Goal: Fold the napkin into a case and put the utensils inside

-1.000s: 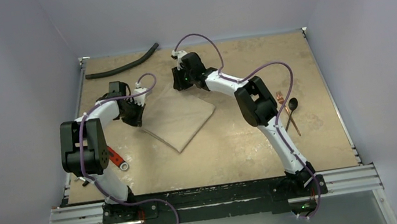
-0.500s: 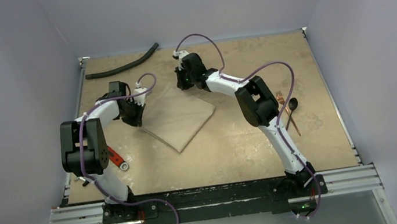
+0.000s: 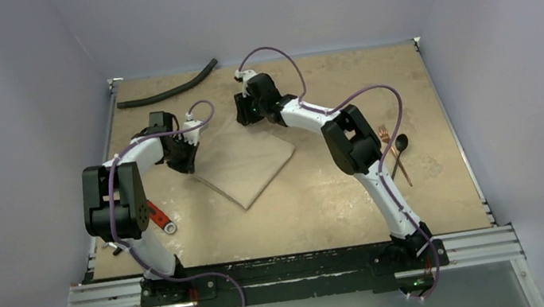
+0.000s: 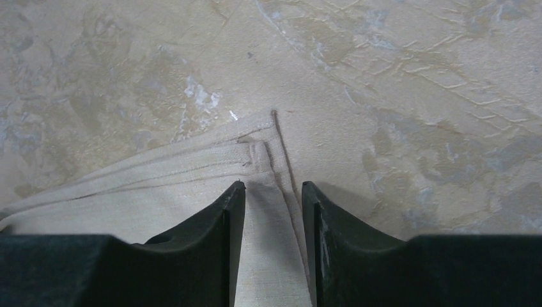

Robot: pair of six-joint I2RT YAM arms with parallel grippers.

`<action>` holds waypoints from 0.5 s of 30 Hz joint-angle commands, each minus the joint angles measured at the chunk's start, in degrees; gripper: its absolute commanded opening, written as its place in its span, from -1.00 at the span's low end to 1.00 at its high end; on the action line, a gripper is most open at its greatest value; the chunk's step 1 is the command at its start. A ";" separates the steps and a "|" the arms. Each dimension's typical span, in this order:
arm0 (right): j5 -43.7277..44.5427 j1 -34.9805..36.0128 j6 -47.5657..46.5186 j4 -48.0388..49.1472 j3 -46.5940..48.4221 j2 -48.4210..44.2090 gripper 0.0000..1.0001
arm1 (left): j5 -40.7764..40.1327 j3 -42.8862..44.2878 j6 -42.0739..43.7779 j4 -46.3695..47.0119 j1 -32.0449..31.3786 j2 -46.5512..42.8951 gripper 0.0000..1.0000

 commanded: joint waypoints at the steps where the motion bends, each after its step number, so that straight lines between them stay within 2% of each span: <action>1: 1.78 1.05 -0.32 0.25 2.10 -2.03 -0.23 | -0.07 -0.21 1.37 -2.48 0.84 1.63 -1.00; 3: 2.16 1.22 -0.74 0.30 1.94 -2.16 -0.29 | -0.02 -0.21 1.46 -2.47 0.80 1.77 -1.00; 7: 2.83 1.85 -1.45 -0.19 2.30 -1.85 -0.25 | -0.02 -0.21 1.56 -2.65 0.92 1.96 -1.00; 9: 3.21 2.05 -1.71 -0.59 2.72 -1.52 -0.31 | -0.02 -0.21 1.51 -2.63 1.00 2.01 -1.00; 13: 4.30 2.24 -1.72 -0.82 3.07 -1.49 -0.78 | -0.02 -0.21 1.66 -2.76 1.12 1.85 -1.00; 15: 4.91 2.24 -1.79 -0.39 2.56 -2.20 -0.89 | -0.03 -0.19 1.73 -2.88 1.11 1.84 -1.00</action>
